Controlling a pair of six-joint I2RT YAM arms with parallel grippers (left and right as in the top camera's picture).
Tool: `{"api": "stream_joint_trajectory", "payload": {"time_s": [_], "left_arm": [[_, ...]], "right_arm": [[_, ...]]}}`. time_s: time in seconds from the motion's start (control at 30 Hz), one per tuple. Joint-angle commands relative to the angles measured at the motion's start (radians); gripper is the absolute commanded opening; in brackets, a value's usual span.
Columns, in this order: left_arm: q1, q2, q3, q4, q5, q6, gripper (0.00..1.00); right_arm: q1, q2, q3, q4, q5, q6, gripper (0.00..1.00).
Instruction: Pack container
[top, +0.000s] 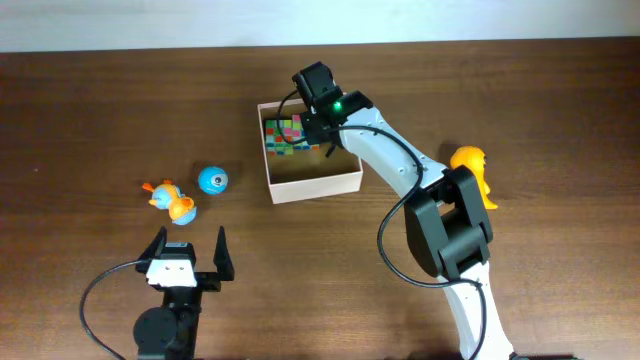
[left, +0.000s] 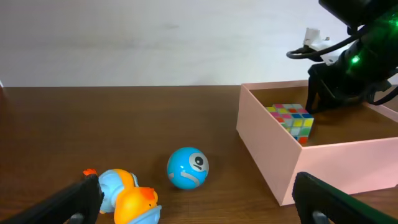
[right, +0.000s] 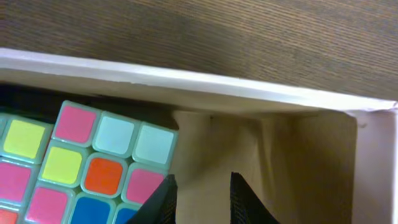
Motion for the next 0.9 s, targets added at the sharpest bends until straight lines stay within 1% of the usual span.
{"api": "stream_joint_trajectory", "payload": {"time_s": [0.0,0.17,0.3,0.43,0.67,0.87], "left_arm": [[0.005,-0.008,-0.007,0.002,-0.003,0.015,0.99],[0.005,-0.008,-0.007,0.002,-0.003,0.015,0.99],[0.005,-0.008,-0.007,0.002,-0.003,0.015,0.99],[0.005,-0.008,-0.007,0.002,-0.003,0.015,0.99],[0.005,-0.008,-0.007,0.002,-0.003,0.015,0.99],[0.005,-0.008,-0.007,0.002,-0.003,0.015,0.99]], "right_arm": [[-0.006,0.015,0.013,-0.002,-0.019,0.001,0.24],[-0.022,0.015,0.013,-0.056,0.034,0.006,0.23],[-0.043,0.015,0.013,-0.109,0.074,0.040,0.23],[-0.062,0.015,0.013,-0.143,0.077,0.096,0.24],[-0.073,0.015,0.013,-0.174,0.076,0.234,0.24],[-0.070,0.015,0.013,-0.177,0.043,0.240,0.23]]}}
